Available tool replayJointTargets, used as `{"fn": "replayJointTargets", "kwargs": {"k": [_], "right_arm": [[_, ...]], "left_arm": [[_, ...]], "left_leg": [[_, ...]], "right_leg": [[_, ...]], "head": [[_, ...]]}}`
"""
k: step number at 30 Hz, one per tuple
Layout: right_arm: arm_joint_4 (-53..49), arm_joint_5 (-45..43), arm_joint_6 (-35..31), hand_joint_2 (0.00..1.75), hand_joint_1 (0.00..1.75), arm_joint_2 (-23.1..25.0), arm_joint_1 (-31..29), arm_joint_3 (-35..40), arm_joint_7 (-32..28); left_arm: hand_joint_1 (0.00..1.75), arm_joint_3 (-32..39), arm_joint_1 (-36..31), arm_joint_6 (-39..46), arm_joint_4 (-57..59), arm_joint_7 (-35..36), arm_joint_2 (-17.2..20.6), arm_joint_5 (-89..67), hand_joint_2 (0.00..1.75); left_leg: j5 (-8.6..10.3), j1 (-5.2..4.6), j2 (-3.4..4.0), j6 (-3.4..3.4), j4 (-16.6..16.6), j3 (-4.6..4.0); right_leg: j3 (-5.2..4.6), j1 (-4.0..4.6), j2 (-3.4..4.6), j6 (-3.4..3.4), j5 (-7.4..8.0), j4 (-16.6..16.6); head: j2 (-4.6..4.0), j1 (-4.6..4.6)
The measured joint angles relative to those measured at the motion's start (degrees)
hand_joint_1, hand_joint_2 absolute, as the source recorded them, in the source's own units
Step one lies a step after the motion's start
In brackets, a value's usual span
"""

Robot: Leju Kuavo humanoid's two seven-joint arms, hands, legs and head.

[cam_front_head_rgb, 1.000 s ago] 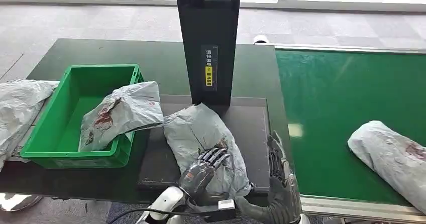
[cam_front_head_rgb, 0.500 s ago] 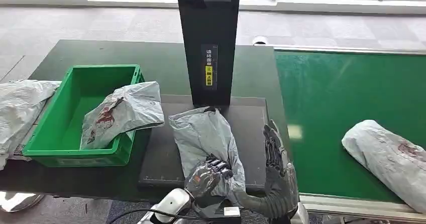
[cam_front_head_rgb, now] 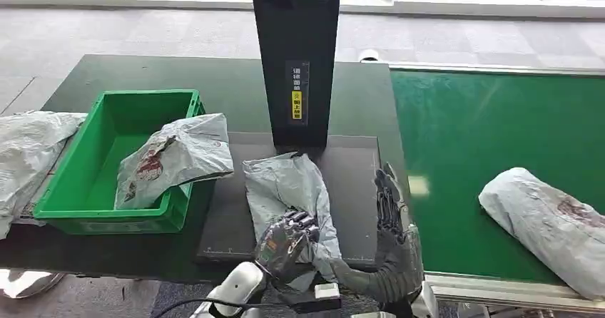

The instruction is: Moved the parcel from conveyor to table for the left to box.

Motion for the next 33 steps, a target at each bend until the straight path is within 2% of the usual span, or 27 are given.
{"fn": "replayJointTargets", "kwargs": {"k": [6,10,14,23,26,30,33], "right_arm": [[-0.7,0.3,0.8,1.75,0.0,1.4,-0.2,-1.2,0.0],[-1.1,0.2,1.2,1.75,0.0,1.8,-0.3,-1.4,0.0],[-1.7,0.3,1.2,1.75,0.0,2.2,-0.4,-1.9,0.0],[-3.2,0.7,1.1,1.75,0.0,2.7,0.5,-2.4,0.0],[-3.9,1.2,1.2,1.75,0.0,3.0,1.0,-2.5,0.0],[-4.5,2.2,1.0,1.75,0.0,3.6,1.9,-3.3,0.0],[-5.7,2.6,-0.2,1.75,0.0,3.7,3.5,-3.8,0.0]], "left_arm": [[1.75,0.0,2.3,3.1,-9.8,-3.4,0.6,2.7,1.75],[1.75,0.0,3.7,7.8,-16.1,-8.1,0.9,6.2,1.75],[1.75,0.0,4.8,8.7,-22.1,-11.6,1.2,11.1,1.75],[1.75,0.0,5.4,8.5,-25.3,-13.2,1.3,13.5,1.75],[1.75,0.6,5.4,10.7,-25.2,-13.3,1.2,13.6,1.75],[1.75,6.3,7.1,12.8,-27.4,-15.9,-0.1,12.2,1.75],[1.75,11.9,7.6,13.0,-28.0,-15.2,-0.6,12.9,1.75]], "left_leg": [[0.0,0.0,-0.01,-0.01,0.0,-0.02],[-0.06,0.0,-0.01,-0.02,0.0,-0.02],[-0.11,0.0,-0.02,0.0,0.0,-0.02],[-0.14,0.0,-0.01,0.02,0.0,-0.02],[-0.15,0.0,-0.01,0.01,0.0,-0.01],[-0.16,0.0,0.0,-0.01,0.0,0.0],[-0.17,0.01,-0.01,-0.02,0.0,0.02]], "right_leg": [[-0.01,0.0,-0.01,-0.02,-0.03,0.0],[-0.01,0.0,-0.01,-0.01,-0.08,0.0],[0.0,0.0,-0.02,-0.01,-0.15,0.0],[-0.01,0.0,-0.02,0.01,-0.17,0.0],[-0.01,0.0,-0.02,0.01,-0.17,0.0],[-0.03,0.0,0.01,-0.04,-0.21,0.0],[-0.04,0.01,-0.02,-0.05,-0.29,0.0]], "head": [[-0.02,0.0],[0.0,0.0],[-0.02,0.0],[0.0,0.0],[0.0,0.0],[0.0,0.0],[0.0,0.0]]}}
